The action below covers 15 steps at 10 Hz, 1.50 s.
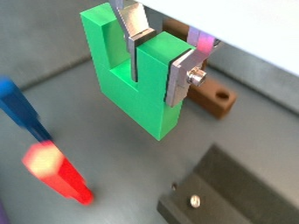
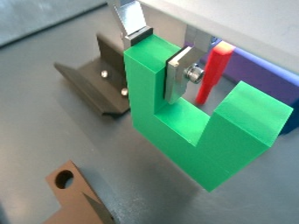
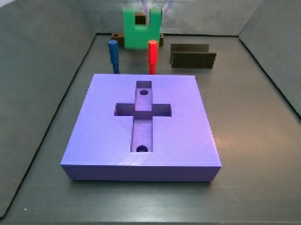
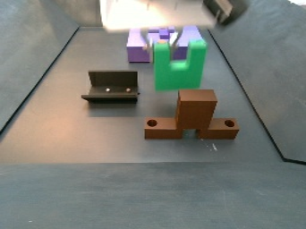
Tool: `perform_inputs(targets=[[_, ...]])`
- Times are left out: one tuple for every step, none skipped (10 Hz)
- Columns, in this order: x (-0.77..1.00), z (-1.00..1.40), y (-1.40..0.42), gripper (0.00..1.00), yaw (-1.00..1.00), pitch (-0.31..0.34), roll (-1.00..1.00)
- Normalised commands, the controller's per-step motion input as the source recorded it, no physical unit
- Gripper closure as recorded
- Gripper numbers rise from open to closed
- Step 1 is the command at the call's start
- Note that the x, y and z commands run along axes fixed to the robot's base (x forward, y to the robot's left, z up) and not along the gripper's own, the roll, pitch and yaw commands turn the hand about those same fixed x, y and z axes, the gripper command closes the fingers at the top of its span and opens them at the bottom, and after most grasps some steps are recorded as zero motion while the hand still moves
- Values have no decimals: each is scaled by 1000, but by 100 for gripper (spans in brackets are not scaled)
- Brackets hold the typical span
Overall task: Pick up the green object. Move up. Move to above the board. Insert the green object.
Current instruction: Move up, then move to above the board.
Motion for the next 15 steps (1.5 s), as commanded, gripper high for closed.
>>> perform_inputs(targets=[[-44, 184, -1, 100, 5, -3, 18], [0, 1400, 0, 100, 0, 0, 0], [-22, 1400, -5, 100, -1, 28, -6], [-40, 1400, -3, 100, -3, 20, 6], [26, 1400, 5, 100, 1, 32, 11], [56, 1400, 3, 100, -2, 75, 8], [14, 679, -1, 100, -1, 95, 8], [21, 249, -1, 100, 0, 69, 15], [-90, 196, -1400, 100, -312, 160, 67], [-97, 184, -1400, 100, -312, 174, 65], [-96, 187, -1400, 100, -122, 88, 68], [-91, 188, -1400, 100, -48, 60, 20], [-87, 195, -1400, 100, -28, 54, 13], [-81, 212, -1400, 100, -5, 57, -3], [-74, 223, -1400, 100, -4, 70, 3]])
